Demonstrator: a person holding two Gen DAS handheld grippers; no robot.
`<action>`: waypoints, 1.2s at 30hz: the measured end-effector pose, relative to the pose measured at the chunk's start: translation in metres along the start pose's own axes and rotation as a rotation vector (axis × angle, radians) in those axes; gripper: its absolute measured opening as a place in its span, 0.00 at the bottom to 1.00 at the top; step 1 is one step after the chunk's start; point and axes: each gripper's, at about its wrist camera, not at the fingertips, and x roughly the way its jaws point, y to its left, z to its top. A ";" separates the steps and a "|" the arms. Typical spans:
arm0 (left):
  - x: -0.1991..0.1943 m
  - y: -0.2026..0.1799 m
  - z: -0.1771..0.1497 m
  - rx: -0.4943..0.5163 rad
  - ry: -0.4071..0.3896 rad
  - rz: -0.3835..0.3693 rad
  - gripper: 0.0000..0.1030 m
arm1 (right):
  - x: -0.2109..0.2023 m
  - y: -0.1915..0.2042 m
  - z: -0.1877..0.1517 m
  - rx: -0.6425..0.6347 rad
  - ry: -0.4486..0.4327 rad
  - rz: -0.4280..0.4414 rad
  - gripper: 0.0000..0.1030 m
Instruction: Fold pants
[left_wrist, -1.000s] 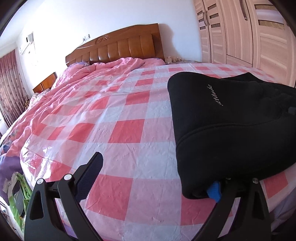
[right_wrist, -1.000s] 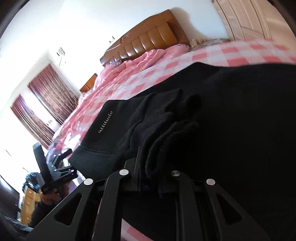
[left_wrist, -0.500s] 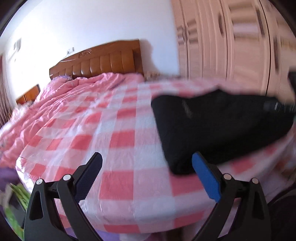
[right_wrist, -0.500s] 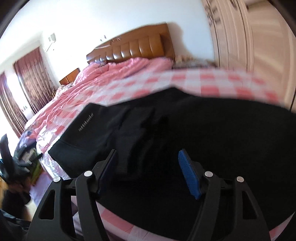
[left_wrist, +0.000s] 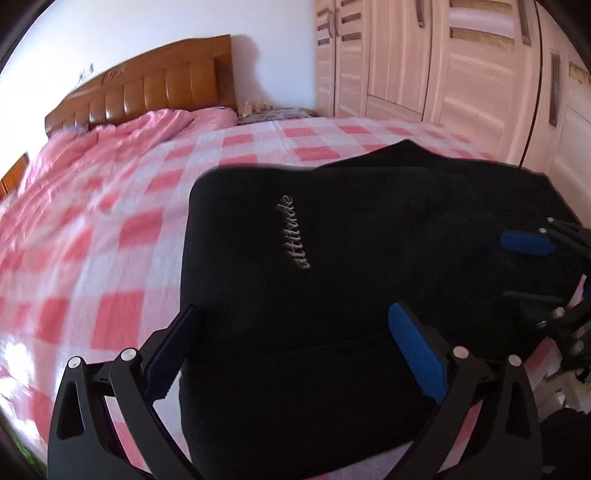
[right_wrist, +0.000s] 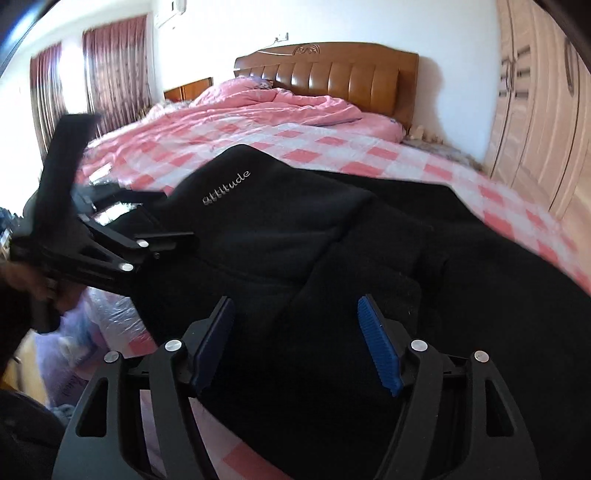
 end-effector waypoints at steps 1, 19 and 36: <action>0.000 0.004 0.000 -0.020 0.007 0.004 0.99 | 0.000 -0.001 0.000 0.003 0.000 0.005 0.66; 0.075 0.028 0.102 -0.114 0.110 -0.028 0.98 | 0.001 0.001 0.003 0.034 -0.002 0.021 0.69; 0.047 -0.013 0.095 0.079 0.016 0.225 0.98 | 0.003 -0.006 0.002 0.058 -0.010 0.046 0.73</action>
